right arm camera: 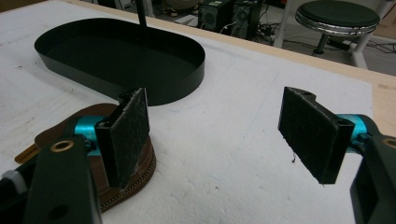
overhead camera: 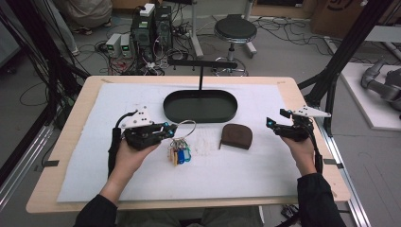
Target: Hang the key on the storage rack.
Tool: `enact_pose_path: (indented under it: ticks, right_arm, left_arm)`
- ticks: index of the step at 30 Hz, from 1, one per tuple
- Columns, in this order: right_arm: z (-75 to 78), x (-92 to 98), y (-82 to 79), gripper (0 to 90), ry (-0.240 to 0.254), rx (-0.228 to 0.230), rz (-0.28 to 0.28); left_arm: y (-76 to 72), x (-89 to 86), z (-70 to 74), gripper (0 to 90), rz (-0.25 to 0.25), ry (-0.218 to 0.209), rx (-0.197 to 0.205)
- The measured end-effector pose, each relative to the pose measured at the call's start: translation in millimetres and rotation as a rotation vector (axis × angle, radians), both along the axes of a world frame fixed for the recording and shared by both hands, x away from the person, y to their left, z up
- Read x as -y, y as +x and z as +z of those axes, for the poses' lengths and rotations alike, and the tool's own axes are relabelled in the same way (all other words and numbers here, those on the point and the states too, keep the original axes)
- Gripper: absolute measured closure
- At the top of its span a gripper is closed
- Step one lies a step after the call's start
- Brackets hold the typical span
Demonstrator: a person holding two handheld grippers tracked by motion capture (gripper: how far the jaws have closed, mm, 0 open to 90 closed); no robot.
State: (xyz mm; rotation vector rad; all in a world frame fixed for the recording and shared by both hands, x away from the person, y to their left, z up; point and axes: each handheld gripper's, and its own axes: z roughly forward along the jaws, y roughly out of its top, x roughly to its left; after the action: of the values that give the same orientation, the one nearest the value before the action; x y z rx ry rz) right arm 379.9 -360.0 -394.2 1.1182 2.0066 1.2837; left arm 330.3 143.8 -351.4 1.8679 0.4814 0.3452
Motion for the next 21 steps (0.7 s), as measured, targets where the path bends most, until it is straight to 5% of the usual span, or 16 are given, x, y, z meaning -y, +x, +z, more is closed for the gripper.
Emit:
enact_pose_path:
  ticks: [21]
  right_arm:
    - [-0.2,-0.2,0.6,25.2,-0.004,0.006,0.001]
  left_arm:
    - [31.7,-15.2,43.8,86.7,0.009,-0.059,0.057]
